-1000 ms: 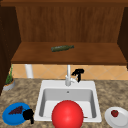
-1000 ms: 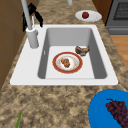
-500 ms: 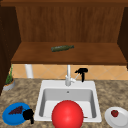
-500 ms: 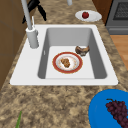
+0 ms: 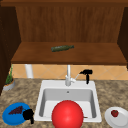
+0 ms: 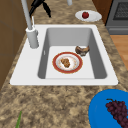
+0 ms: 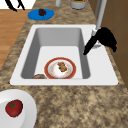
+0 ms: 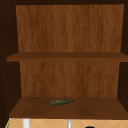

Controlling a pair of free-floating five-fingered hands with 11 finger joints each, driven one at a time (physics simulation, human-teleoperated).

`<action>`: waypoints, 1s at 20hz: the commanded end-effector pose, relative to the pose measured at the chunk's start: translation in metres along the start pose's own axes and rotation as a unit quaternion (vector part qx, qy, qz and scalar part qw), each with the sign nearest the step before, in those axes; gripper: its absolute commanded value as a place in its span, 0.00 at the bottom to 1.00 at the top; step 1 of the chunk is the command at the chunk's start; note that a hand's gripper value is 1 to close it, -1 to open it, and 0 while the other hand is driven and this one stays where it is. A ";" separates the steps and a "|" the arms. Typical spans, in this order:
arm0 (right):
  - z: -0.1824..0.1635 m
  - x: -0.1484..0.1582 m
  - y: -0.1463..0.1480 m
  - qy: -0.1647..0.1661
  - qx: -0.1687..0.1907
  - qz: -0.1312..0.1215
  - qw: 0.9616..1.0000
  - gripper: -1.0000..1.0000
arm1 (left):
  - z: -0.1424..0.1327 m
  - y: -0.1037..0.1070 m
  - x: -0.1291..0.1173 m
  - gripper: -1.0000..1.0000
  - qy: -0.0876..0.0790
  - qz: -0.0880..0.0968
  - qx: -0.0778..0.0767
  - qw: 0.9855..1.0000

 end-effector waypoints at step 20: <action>0.099 0.018 0.108 0.046 -0.008 0.003 0.999 0.00 | 0.000 0.000 0.000 0.50 0.000 0.000 0.000 1.000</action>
